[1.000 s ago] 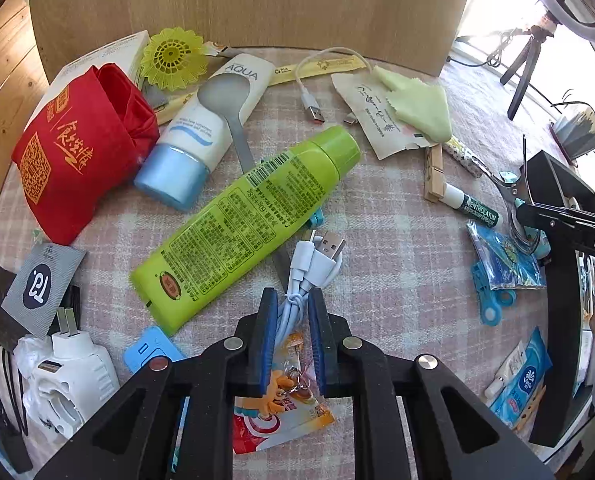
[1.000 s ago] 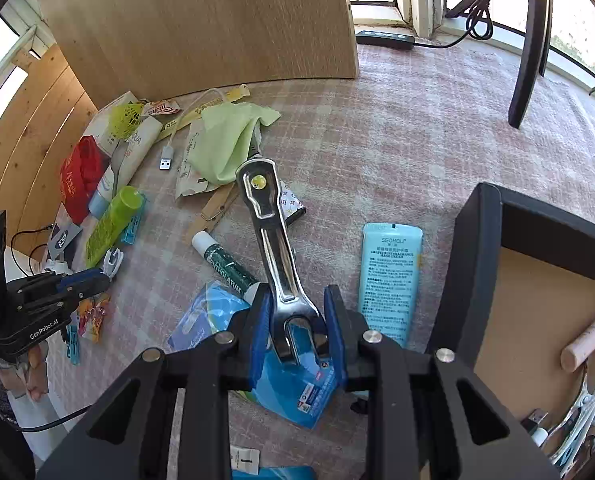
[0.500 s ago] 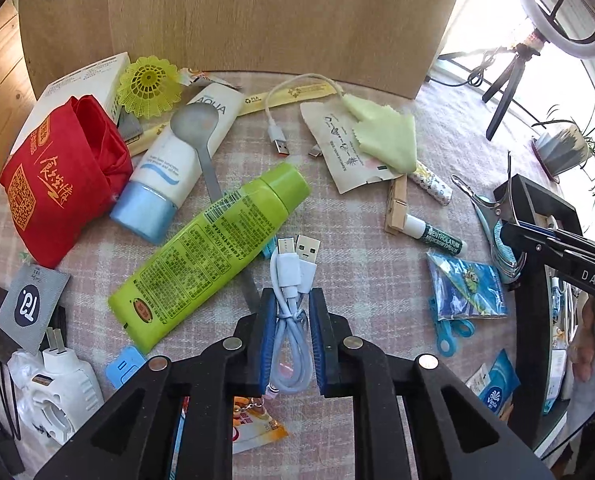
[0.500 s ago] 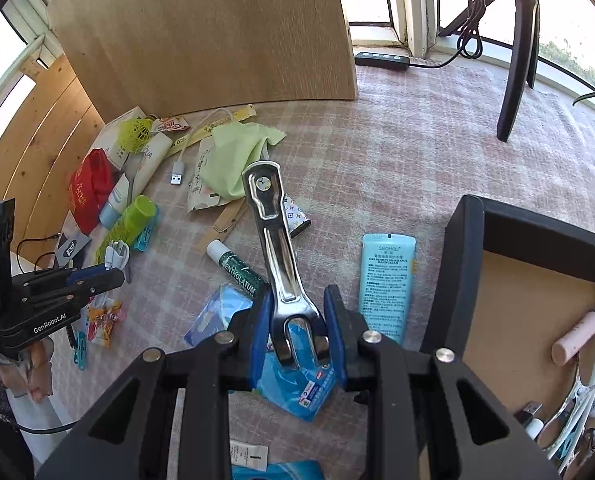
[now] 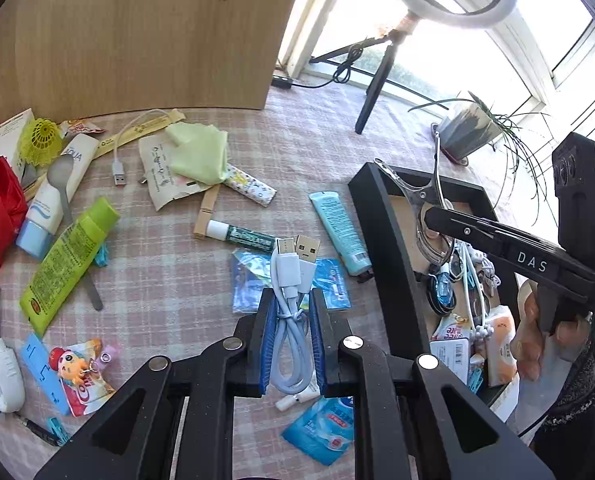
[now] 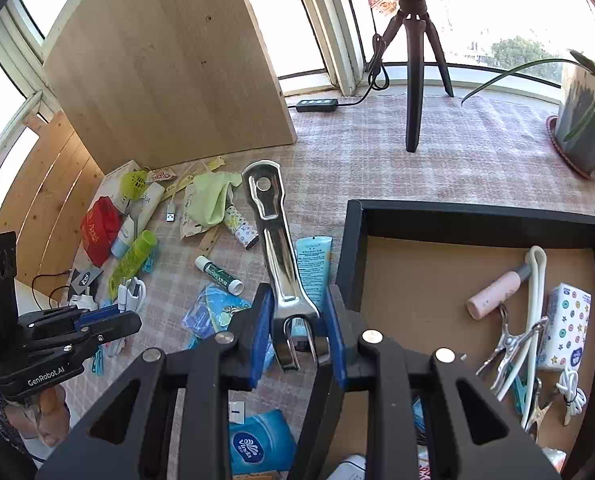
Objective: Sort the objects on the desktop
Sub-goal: 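Carry the white cable and chrome clip into the tray and open both grippers, then move both grippers back toward the red pouch on the table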
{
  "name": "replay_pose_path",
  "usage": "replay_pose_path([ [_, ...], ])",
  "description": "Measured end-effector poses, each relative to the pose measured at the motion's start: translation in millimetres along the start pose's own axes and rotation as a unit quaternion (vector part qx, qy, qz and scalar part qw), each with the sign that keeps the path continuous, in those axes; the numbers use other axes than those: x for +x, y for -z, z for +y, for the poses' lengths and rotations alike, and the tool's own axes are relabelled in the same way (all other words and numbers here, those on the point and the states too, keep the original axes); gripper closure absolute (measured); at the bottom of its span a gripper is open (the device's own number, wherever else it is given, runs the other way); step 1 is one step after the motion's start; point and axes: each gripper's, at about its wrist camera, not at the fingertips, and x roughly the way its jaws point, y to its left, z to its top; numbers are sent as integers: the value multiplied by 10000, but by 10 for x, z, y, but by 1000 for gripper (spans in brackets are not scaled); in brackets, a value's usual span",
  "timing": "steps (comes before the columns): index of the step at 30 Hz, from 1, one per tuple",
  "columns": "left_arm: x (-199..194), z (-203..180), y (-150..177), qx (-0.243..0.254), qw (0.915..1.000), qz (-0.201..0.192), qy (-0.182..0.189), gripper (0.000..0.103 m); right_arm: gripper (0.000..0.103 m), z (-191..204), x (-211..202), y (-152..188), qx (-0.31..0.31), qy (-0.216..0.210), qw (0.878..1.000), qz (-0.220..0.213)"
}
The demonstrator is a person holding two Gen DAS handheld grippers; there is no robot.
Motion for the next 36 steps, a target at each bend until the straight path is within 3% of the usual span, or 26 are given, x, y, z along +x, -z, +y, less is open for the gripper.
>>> replay_pose_path([
  [12, 244, -1364, 95, 876, 9929, 318, 738, 88, 77, -795, -596, 328, 661, 611, 9955, -301],
  [21, 290, -1918, 255, 1439, 9837, 499, 954, 87, 77, -1195, -847, 518, 1058, 892, 9898, -347],
  [23, 294, -1986, 319, 1669, 9801, 526, 941, 80, 76, -1188, -850, 532, 1008, 961, 9897, -326],
  [24, 317, -2007, 347, 1760, 9790, 599, 835, 59, 75, -1172, -836, 539, 963, 981, 9901, -270],
  [25, 329, -1997, 373, 1755, 9795, 597, 788, 51, 72, -1154, -833, 539, 947, 1027, 9899, -256],
  [27, 323, -1952, 395, 1666, 9811, 582, 788, 52, 63, -1113, -831, 511, 946, 995, 9900, -313],
  [30, 266, -1828, 377, 1541, 9843, 530, 675, 59, 63, -1054, -823, 456, 1022, 886, 9903, -305],
  [36, 32, -1246, 280, 1113, 9930, 223, 321, 60, 63, -714, -670, 285, 735, 549, 9956, -179],
])
